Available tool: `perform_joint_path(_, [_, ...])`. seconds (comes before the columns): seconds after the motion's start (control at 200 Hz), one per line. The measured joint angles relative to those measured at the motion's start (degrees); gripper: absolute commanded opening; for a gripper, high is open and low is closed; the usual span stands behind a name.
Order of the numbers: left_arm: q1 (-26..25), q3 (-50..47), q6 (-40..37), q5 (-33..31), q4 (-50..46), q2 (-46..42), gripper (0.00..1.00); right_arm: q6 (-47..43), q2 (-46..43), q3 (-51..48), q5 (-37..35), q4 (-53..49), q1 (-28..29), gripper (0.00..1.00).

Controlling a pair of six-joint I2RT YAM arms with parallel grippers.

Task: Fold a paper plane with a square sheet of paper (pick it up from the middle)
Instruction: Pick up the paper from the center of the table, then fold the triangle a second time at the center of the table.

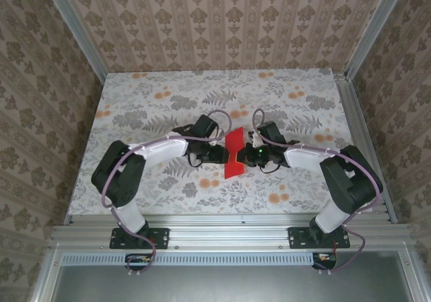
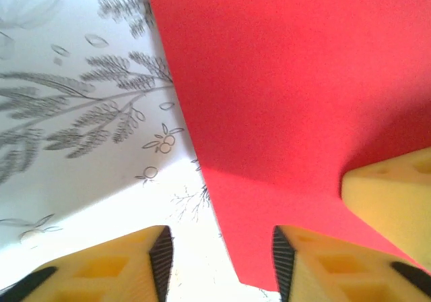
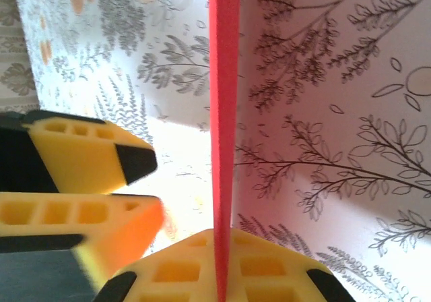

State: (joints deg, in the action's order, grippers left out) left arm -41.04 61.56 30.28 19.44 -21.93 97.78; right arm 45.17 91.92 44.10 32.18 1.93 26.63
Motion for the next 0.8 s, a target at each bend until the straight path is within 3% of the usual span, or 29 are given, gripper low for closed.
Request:
perform_joint_path(0.295, [4.35,-6.45,5.07,3.34,3.04,-12.24,0.63,1.88,-6.45,0.28,2.67,2.12,-0.66,0.08])
perform_joint_path(0.8, [4.44,-15.89,19.89,7.96,13.14,-23.45,0.67,11.69,-7.50,0.44,5.86,13.77,-1.38,0.06])
